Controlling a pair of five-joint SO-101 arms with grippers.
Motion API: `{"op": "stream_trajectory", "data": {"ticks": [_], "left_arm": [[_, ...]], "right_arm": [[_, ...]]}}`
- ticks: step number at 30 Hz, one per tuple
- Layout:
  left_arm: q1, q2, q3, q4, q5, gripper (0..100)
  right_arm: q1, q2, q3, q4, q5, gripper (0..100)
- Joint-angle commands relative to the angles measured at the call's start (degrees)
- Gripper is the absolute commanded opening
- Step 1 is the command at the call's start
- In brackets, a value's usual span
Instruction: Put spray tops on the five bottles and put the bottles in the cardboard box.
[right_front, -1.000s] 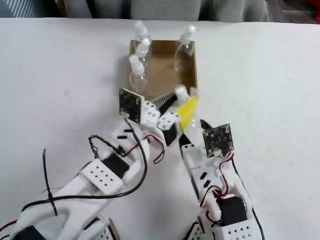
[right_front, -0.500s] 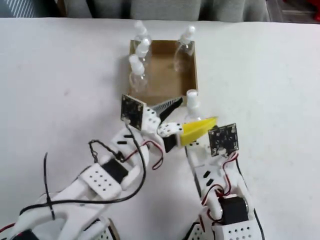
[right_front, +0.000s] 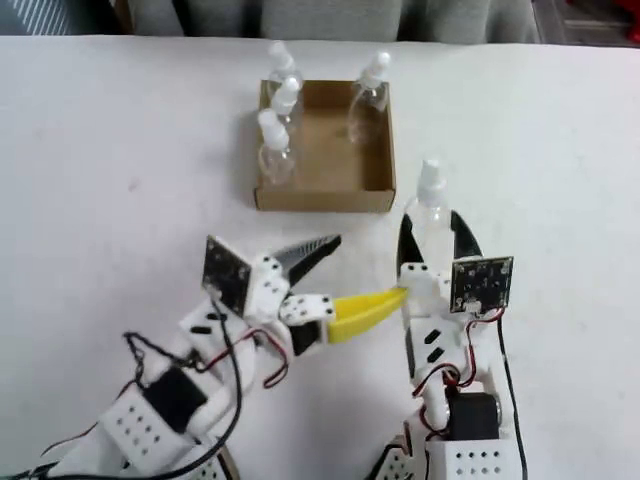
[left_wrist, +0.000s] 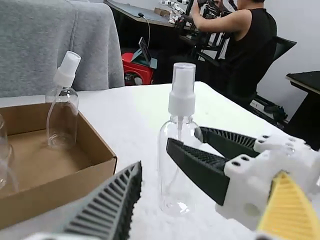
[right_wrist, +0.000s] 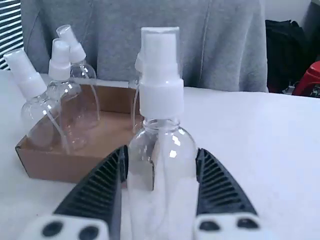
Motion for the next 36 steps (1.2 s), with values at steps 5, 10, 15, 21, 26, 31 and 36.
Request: {"op": "stream_trajectory", "data": {"ticks": [5, 10, 15, 21, 26, 31, 36], "left_arm": [[-4.35, -17.27, 0.09, 19.34, -0.44, 38], [-10.24, -23.25, 0.09, 26.99, -0.70, 22], [-16.84, -28.44, 0.09, 31.74, -0.79, 2], [-24.84, -28.18, 1.05, 39.03, -0.88, 3], [-31.43, -28.18, 3.87, 38.24, -0.88, 2], [-34.68, -28.18, 11.60, 30.59, -7.65, 2], [-37.67, -28.18, 16.62, 26.99, -9.85, 2]], "right_arm": [[-0.13, 0.04, -0.70, -9.80, 0.53, 1.7], [-0.22, 0.13, -0.70, -19.47, -5.01, 1.6], [-3.91, 0.13, -0.70, -25.89, -5.01, 1.6], [-8.04, 0.22, -0.70, -30.02, -5.01, 1.7], [-10.24, 0.31, -0.70, -32.04, -5.01, 1.9], [-10.42, 4.26, -4.75, -31.96, -5.01, 1.7], [-10.42, 18.51, -13.10, -32.22, -5.54, 1.7]]}}
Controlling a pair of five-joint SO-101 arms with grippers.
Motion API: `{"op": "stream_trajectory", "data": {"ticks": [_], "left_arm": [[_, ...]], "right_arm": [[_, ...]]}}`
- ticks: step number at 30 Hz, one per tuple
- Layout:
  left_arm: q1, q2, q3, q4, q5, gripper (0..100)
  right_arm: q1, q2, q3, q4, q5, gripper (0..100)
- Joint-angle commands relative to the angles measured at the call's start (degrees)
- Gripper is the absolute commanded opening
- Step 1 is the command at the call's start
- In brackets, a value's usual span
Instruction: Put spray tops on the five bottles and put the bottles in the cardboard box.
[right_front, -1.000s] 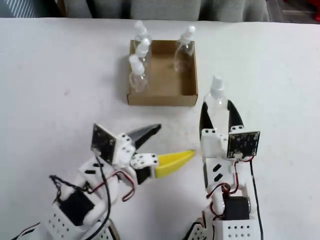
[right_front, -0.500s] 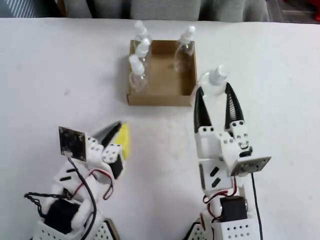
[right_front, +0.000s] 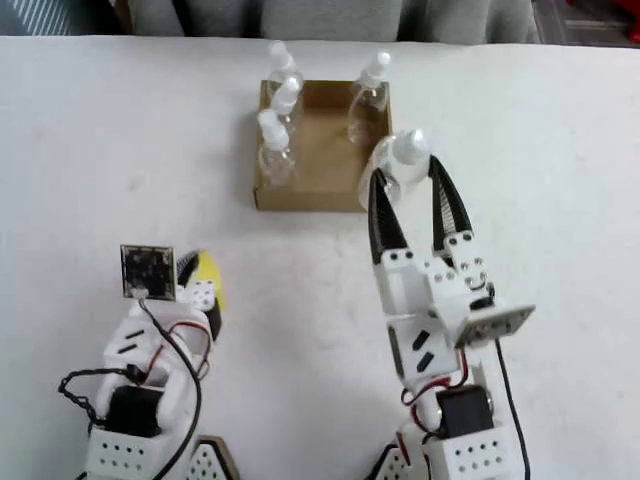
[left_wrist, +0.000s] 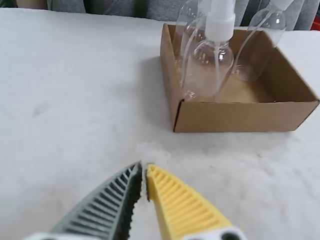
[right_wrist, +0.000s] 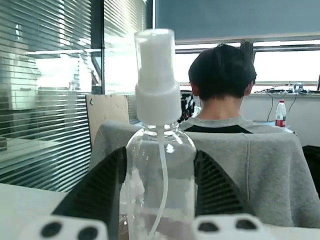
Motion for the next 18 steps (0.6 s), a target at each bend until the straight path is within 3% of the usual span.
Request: {"op": "stream_trajectory", "data": {"ticks": [1, 6, 9, 15, 18], "left_arm": [[-2.95, -0.48, 2.11, -4.04, -1.58, 2], [-6.73, -0.40, 2.11, -3.34, -1.58, 2], [-6.99, -0.40, 2.11, -1.23, -1.67, 2], [-6.81, -0.40, 2.11, 1.58, -12.75, 2], [-6.81, -0.40, 2.11, 1.76, -13.36, 2]], "right_arm": [[-0.31, 10.51, -8.35, -1.54, -0.62, 1.7], [-0.31, 22.46, -14.15, -2.51, -0.70, 1.7], [-0.13, 28.79, -14.42, -9.45, -0.70, 1.7], [-0.31, 43.47, -14.51, -24.66, -0.70, 1.7], [-0.31, 51.03, -14.95, -31.34, -0.70, 2.0]]}}
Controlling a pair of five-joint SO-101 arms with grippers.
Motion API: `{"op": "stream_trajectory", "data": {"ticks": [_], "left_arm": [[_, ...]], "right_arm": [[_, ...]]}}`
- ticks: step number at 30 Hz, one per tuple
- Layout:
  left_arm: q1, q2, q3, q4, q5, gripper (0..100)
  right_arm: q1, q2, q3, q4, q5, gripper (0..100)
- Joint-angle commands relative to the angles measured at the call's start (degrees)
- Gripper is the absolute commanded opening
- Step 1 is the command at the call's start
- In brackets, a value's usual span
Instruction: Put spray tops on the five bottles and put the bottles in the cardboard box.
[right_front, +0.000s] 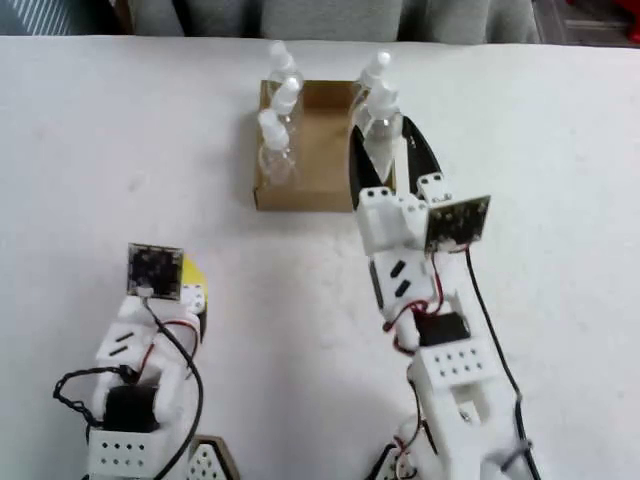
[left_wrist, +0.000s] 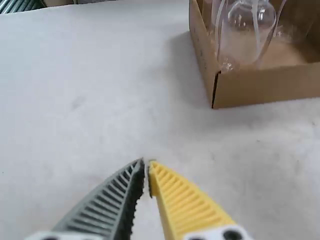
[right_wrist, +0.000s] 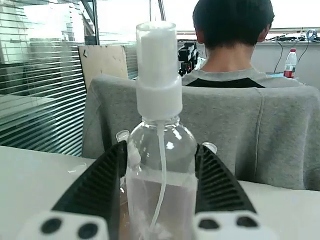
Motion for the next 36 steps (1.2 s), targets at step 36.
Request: {"op": "stream_trajectory", "data": {"ticks": [36], "left_arm": [[-0.57, -0.40, 0.00, 0.35, -2.37, 2]], "right_arm": [[3.47, 66.86, -27.16, -43.03, -0.09, 1.7]]}}
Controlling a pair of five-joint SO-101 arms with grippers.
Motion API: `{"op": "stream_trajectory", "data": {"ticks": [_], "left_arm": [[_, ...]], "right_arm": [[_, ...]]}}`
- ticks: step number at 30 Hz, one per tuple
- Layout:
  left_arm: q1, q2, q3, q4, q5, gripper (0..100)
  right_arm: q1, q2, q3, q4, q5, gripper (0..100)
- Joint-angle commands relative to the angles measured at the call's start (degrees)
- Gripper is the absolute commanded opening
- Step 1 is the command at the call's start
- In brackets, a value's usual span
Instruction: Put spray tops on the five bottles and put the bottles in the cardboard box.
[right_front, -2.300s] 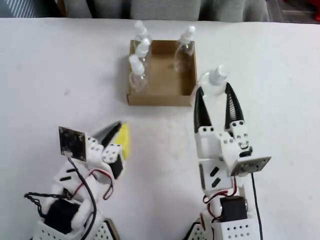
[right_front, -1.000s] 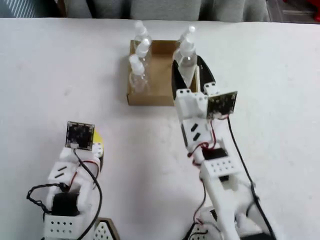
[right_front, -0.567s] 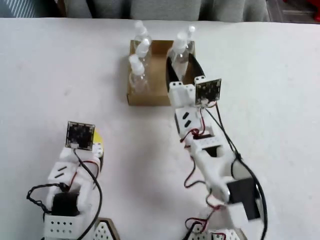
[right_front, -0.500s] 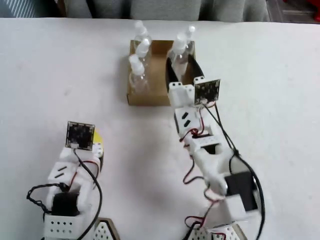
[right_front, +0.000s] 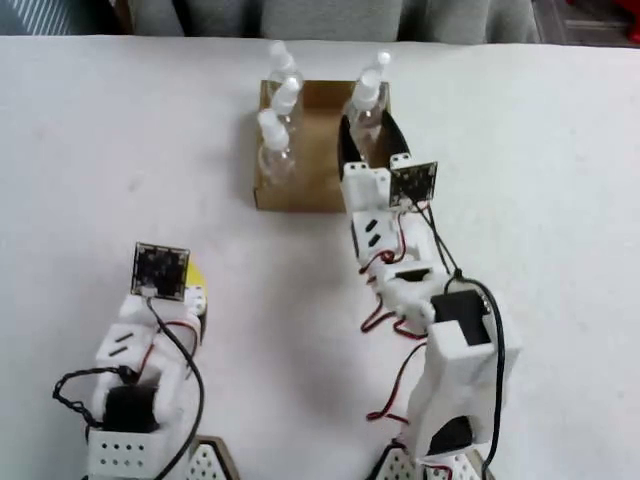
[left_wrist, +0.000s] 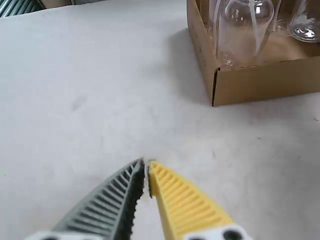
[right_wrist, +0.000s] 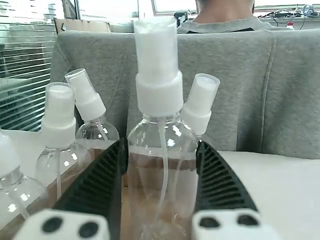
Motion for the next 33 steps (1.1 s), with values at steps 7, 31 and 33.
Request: {"op": "stream_trajectory", "data": {"ticks": [7, 31, 33], "left_arm": [[-0.57, -0.40, -0.09, 0.18, -0.44, 2], [-0.57, -0.40, -0.09, 0.18, -0.35, 2], [-0.57, -0.40, -0.09, 0.18, -0.35, 2]], "right_arm": [[1.27, -0.04, -3.08, -1.10, 0.00, 1.7], [1.36, 6.99, -9.23, 0.22, 0.09, 1.9], [1.63, 7.08, -9.41, 0.31, 0.09, 1.7]]}}
